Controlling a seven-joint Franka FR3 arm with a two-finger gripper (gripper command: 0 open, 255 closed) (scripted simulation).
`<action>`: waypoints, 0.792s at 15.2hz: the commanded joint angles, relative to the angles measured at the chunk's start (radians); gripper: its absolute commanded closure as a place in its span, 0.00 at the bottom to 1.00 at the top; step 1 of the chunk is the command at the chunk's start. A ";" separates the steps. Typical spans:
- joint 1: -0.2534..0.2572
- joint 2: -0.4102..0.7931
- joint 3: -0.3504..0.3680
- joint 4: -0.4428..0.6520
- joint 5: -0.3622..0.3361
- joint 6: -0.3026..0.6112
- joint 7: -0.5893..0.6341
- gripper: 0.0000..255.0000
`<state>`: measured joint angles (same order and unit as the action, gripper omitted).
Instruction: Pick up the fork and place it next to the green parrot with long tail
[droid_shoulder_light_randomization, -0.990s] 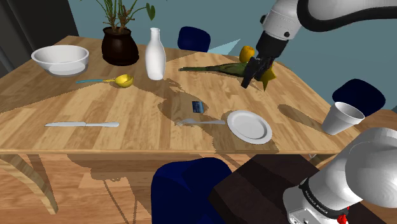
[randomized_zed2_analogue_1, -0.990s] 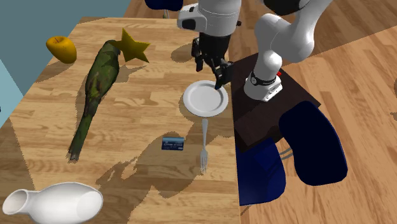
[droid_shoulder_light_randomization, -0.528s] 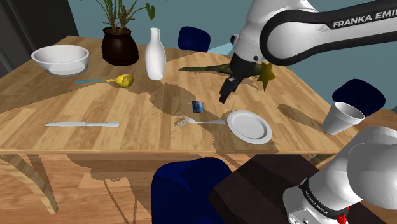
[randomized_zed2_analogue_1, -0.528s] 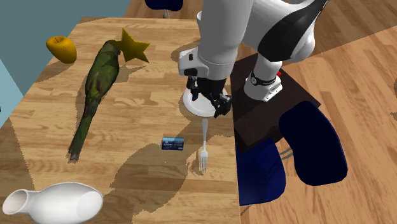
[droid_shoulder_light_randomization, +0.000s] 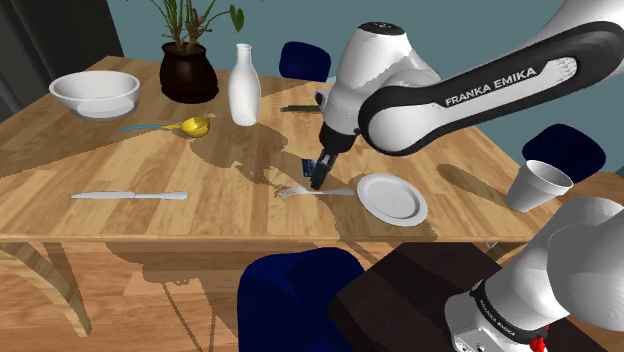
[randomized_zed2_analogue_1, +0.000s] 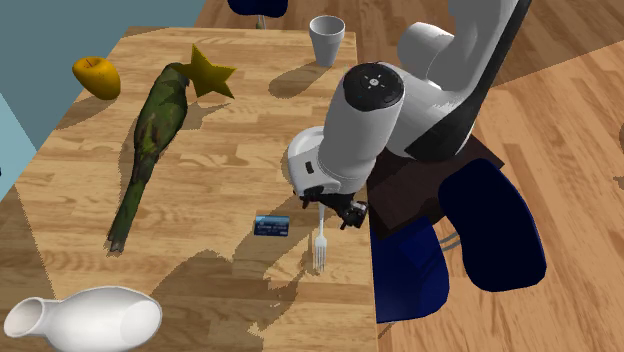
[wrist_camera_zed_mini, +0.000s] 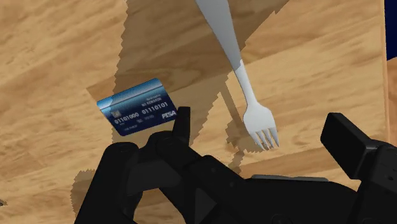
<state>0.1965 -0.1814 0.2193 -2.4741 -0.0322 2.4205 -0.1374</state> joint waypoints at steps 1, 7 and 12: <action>0.007 0.065 0.016 0.012 -0.033 0.059 -0.009 0.00; 0.006 0.154 0.026 0.015 -0.085 0.144 0.014 0.00; 0.003 0.201 0.023 0.013 -0.115 0.191 0.036 0.00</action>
<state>0.1992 0.0165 0.2419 -2.4597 -0.1445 2.6062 -0.1047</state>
